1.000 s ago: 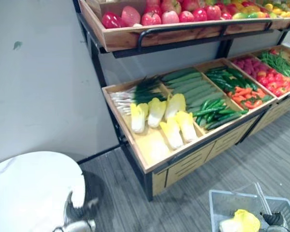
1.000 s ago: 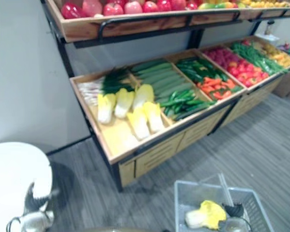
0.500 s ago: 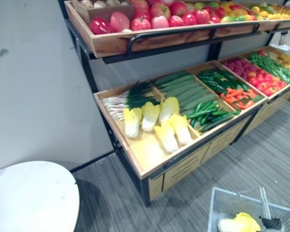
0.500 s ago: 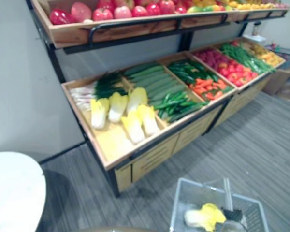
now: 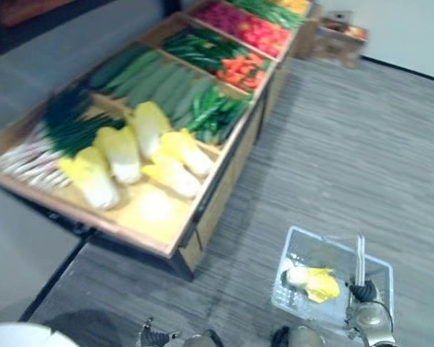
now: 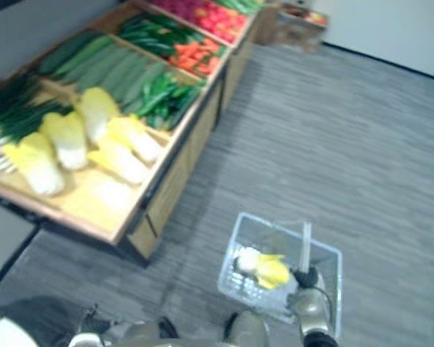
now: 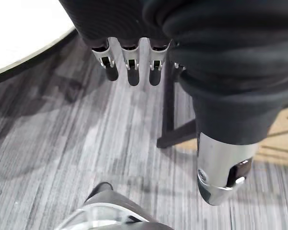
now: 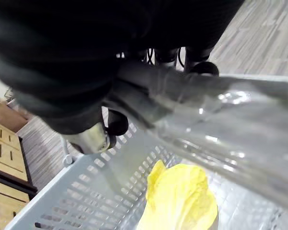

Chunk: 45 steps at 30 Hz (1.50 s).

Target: Pick vegetable in the basket

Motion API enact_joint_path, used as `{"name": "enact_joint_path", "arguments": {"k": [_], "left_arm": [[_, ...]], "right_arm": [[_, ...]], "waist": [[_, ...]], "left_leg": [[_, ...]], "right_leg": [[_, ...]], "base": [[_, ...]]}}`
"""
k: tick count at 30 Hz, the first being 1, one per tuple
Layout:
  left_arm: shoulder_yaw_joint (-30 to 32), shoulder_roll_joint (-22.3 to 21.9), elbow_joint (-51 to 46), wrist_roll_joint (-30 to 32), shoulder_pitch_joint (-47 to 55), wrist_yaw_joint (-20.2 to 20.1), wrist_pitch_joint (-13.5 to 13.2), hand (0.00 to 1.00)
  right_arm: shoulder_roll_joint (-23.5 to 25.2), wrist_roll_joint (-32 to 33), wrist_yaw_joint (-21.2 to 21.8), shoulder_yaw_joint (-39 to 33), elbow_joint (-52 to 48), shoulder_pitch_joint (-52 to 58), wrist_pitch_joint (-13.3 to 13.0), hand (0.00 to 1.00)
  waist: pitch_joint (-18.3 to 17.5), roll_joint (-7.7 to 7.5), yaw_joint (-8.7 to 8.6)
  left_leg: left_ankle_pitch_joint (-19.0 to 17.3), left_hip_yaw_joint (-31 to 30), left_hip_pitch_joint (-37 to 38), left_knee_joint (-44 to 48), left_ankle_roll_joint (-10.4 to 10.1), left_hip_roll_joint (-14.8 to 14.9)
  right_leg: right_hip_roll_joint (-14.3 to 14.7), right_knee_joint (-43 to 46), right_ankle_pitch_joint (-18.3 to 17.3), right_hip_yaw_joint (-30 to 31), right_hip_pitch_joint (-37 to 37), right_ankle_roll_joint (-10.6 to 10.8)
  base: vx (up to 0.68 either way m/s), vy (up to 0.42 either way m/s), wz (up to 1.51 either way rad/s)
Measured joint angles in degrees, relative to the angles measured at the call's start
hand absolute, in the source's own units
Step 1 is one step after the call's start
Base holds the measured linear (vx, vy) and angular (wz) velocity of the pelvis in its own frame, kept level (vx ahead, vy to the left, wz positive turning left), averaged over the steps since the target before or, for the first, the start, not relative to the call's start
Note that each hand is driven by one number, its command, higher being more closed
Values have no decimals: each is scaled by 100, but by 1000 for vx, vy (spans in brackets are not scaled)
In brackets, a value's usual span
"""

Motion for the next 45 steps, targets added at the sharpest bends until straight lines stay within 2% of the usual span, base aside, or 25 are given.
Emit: {"name": "enact_joint_path", "arguments": {"k": [2, 3, 4, 7, 8, 11, 12, 14, 15, 16, 17, 18, 20, 21, 22, 23, 24, 26, 31, 37, 40, 42, 43, 44, 45], "left_arm": [[-2, -12, 8, 0, 17, -31, 8, 0], [-3, -23, 21, 0, 12, -51, 8, 0], [-4, -42, 24, 0, 13, -56, 7, 0], [-88, -153, 64, 33, 11, -87, 5, 0], [-143, -155, 83, 38, 10, -96, 4, 0], [-194, -165, 114, 52, 21, -95, 10, 0], [-204, -160, 111, 53, 20, -94, 10, 0], [-218, -157, 109, 58, 21, -91, 11, 0], [-217, -159, 110, 56, 34, -88, 10, 0], [-217, -170, 96, 56, 40, -83, 6, 0], [-216, -192, 89, 54, 53, -63, -9, 0], [-214, -245, 79, 49, 55, -29, -34, 0], [-191, -348, 62, 40, 161, 44, -47, 0], [-192, -377, 58, 37, 177, 64, -52, 0], [-196, -380, 62, 38, 178, 64, -48, 0], [-199, -357, 91, 45, 172, 66, -42, 0], [-200, -285, 81, 55, 157, 80, -47, 0], [-207, -213, 110, 78, 176, 117, -30, 0], [-348, -185, 120, 281, 239, 129, -33, 0], [-445, -150, 230, 283, 238, 116, -36, 0], [-515, -142, 233, 287, 235, 119, -36, 0], [-652, -141, 252, 299, 235, 117, -34, 0], [-749, -89, 253, 302, 235, 117, -36, 0], [-823, -30, 254, 300, 237, 116, -33, 0], [-919, 68, 253, 300, 251, 112, -31, 0]], "right_arm": [[4, -8, 53, 137, 2, -15, -31, 100], [1, -7, 99, 272, 0, -26, -31, 100], [1, -7, 105, 294, 0, -9, -30, 100], [-15, -8, 107, 320, -6, 169, -30, 100], [-40, -8, 106, 390, -2, 202, -18, 100], [-71, -4, 100, 493, -19, 444, -17, 100], [-72, -5, 99, 484, -35, 482, -17, 100], [-121, -22, 103, 516, -250, 670, -28, 100], [-164, -125, 102, 551, -369, 729, -49, 100], [-208, -221, 102, 548, -436, 742, -59, 100], [-257, -229, 101, 551, -463, 726, -78, 100], [-332, -229, 99, 555, -467, 692, -92, 100], [-405, -229, 100, 630, -467, 535, -124, 100], [-419, -226, 101, 724, -497, 493, -155, 100], [-412, -226, 103, 737, -517, 501, -156, 100], [-369, -224, 108, 749, -520, 515, -155, 100], [-348, -223, 113, 754, -546, 515, -162, 100], [-372, -223, 111, 749, -658, 506, -186, 100], [-447, -219, 112, 733, -704, 462, -206, 100], [-431, -218, 129, 840, -692, 450, -259, 100], [-436, -219, 129, 770, -695, 486, -260, 100], [-438, -212, 112, 620, -701, 534, -264, 100], [-408, -211, 98, 480, -742, 500, -265, 100], [-409, -209, 87, 421, -767, 499, -264, 100], [-402, -211, 91, 425, -737, 531, -257, 100]], "waist": [[-14, -22, 3], [-17, -30, -7], [-23, -29, -17], [-140, 14, -17], [-172, 78, -25], [-226, 145, -33], [-229, 151, -32], [-220, 161, -40], [-208, 202, -31], [-188, 228, -26], [-155, 184, -14], [-139, 232, 19], [-146, 312, 85], [-147, 373, 110], [-147, 413, 114], [-179, 453, 115], [-135, 306, 123], [-93, 186, 147], [-139, 238, 157], [-171, 166, 166], [-200, 184, 152], [-199, 221, 132], [-188, 215, 111], [-144, 155, 69], [-42, 160, 57]], "left_leg": [[57, 376, 57, -53, -15, -6], [122, 683, 56, -55, -36, -8], [173, 787, 62, -73, -46, -20], [432, 996, -8, -268, -174, -72], [546, 1092, -69, -261, -198, 34], [658, 1076, -64, -102, -265, 339], [659, 1077, -71, -4, -267, 422], [658, 1016, -114, 584, -269, 767], [670, 693, -190, 960, -286, 924], [718, 246, -265, 1169, -356, 952], [754, -421, -411, 1323, -447, 880], [657, -1620, -552, 1110, -608, 476], [634, -3035, -533, 429, -671, -88], [798, -3546, -522, -68, -835, -214], [848, -3735, -498, -280, -882, -223], [737, -3967, -375, -550, -955, -309], [757, -3927, -378, -642, -924, -444], [759, -3849, -392, -696, -836, -625], [636, -3652, -303, -739, -596, -954], [179, -3299, -284, -369, -449, -1013], [-122, -3305, -384, -62, -368, -1028], [-237, -3319, -336, -34, -257, -1021], [-254, -3316, -211, -37, -202, -1091], [-294, -3328, -40, -42, -125, -1148], [-356, -3369, 230, -46, -45, -1166]], "right_leg": [[-80, -170, -95, -79, 244, 93], [-68, -539, -229, -93, 307, 213], [-42, -735, -273, -112, 317, 239], [314, -2094, -335, 46, 615, 400], [482, -2433, -225, 111, 638, 415], [794, -2812, -36, 141, 819, 247], [832, -2839, -33, 139, 845, 243], [942, -2909, -11, 184, 946, 207], [985, -2930, -11, 266, 1005, 203], [992, -2929, 5, 360, 1046, 178], [963, -2918, 11, 501, 1073, 169], [855, -2885, 21, 659, 1059, 168], [781, -2902, 47, 1018, 887, 260], [823, -2915, 59, 1184, 766, 306], [859, -2921, 79, 1216, 723, 339], [842, -3008, 143, 1249, 701, 433], [717, -3123, 243, 1251, 710, 568], [547, -3193, 378, 1272, 698, 636], [258, -3190, 468, 1460, 628, 780], [172, -3168, 530, 1837, 526, 882], [117, -2761, 464, 1866, 362, 965], [16, -1353, 314, 1881, -310, 955], [-113, -409, 324, 1908, -714, 883], [-212, 340, 456, 2007, -966, 689], [-174, 1210, 310, 2235, -1233, 625]], "base": [[-107, -64, -121], [-115, -152, -111], [-108, -164, -100], [-126, -243, -70], [-141, -302, -46], [-107, -187, -17], [-108, -142, -5], [-75, -88, -17], [-102, -74, -30], [-99, -62, -38], [-81, -13, -51], [-53, 68, -56], [-60, 154, -91], [-32, 178, -87], [28, 210, -42], [73, 180, -8], [73, 176, -1], [43, 165, 2], [52, 118, -12], [60, 78, -36], [70, 97, -13], [68, 136, 1], [97, 175, 7], [109, 143, 20], [112, 112, 27]]}}
